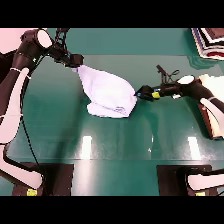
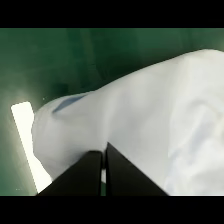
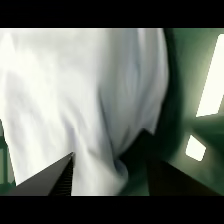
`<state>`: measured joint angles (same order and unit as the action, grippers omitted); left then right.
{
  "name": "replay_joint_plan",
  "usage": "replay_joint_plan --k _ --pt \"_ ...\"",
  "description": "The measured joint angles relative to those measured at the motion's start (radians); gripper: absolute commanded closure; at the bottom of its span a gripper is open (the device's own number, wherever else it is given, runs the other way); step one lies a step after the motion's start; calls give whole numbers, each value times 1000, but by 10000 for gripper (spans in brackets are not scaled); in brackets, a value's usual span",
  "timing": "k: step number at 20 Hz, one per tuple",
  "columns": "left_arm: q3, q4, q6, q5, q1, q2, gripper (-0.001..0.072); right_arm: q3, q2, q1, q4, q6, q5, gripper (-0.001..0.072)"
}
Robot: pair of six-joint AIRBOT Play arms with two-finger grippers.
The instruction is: Fold the shirts.
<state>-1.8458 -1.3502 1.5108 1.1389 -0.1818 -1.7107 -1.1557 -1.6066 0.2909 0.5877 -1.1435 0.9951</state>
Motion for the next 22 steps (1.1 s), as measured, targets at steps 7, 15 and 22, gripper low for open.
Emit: replay_joint_plan --k 7,15,22 --pt "-2 0 16 29 0 28 685 -193 -87 58 -5 40 0 697" --pt "-9 3 10 21 0 427 683 -386 278 -41 176 50 144 697" --pt "-10 90 3 2 0 795 685 -531 598 -78 332 -43 255 698"
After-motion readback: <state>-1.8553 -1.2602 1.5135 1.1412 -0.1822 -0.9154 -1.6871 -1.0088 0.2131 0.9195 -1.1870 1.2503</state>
